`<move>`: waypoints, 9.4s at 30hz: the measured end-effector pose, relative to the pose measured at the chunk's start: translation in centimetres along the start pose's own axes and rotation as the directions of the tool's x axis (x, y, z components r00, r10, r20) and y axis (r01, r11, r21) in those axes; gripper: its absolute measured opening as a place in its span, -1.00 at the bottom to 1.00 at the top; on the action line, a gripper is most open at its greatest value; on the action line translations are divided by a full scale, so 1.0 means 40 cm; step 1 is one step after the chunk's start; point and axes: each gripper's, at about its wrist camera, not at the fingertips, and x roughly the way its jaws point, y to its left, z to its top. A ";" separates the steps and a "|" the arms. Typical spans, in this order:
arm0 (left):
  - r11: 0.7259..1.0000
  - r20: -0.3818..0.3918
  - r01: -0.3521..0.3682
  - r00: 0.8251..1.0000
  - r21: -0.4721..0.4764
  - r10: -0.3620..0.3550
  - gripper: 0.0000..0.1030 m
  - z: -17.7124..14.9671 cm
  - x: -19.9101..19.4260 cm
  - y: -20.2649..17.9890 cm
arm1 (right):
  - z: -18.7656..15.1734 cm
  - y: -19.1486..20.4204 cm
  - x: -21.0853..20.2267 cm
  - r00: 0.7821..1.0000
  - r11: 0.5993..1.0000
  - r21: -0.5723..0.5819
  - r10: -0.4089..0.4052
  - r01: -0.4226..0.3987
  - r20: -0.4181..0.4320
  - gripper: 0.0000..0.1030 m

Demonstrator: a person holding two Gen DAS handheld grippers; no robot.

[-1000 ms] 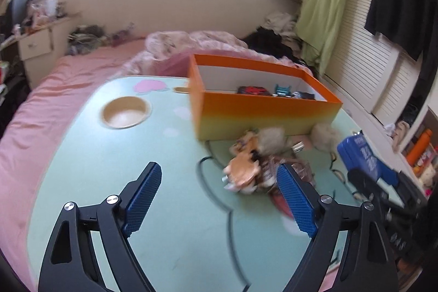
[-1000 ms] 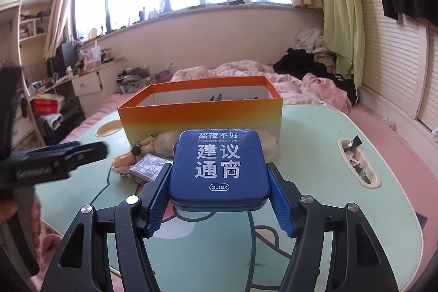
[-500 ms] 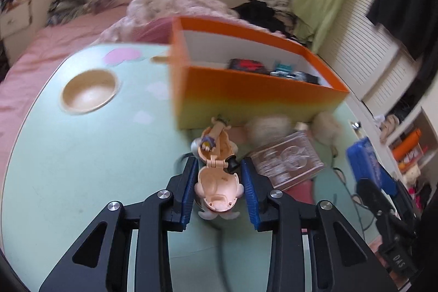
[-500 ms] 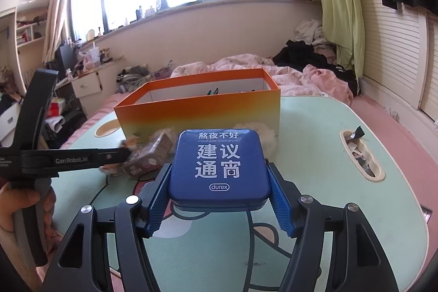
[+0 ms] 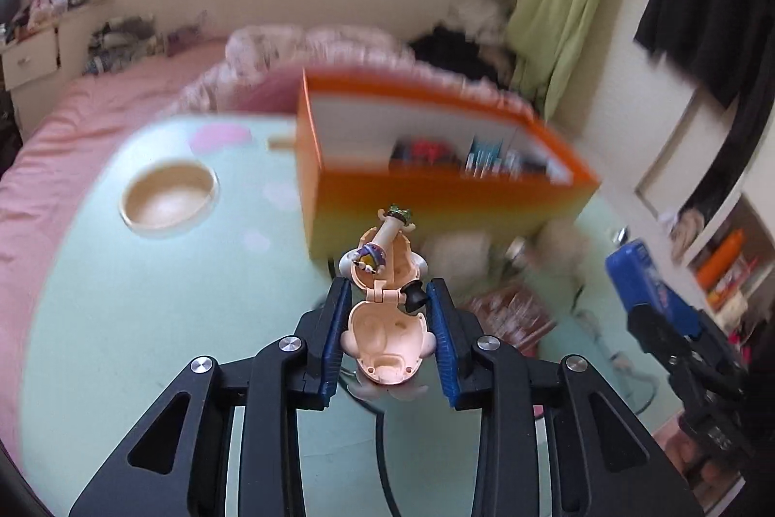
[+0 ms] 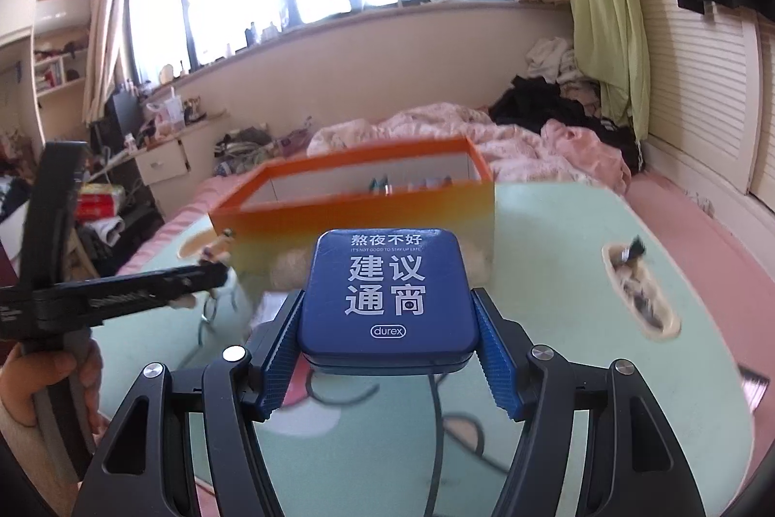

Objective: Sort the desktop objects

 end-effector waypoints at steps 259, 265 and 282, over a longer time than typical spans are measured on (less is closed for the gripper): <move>0.969 0.012 -0.175 0.984 0.173 0.176 0.99 -0.225 0.012 -0.065 | -0.080 -0.044 0.011 0.981 0.999 0.035 0.023 -0.016 -0.193 0.58; 0.969 0.012 -0.175 0.984 0.173 0.175 0.99 -0.226 0.012 -0.065 | -0.012 0.001 0.035 0.986 0.999 0.009 0.032 -0.031 -0.162 0.54; 0.971 0.001 -0.160 0.987 0.180 0.162 0.99 -0.207 0.004 -0.076 | -0.034 0.007 0.039 0.978 0.995 0.049 0.100 -0.092 -0.183 -0.52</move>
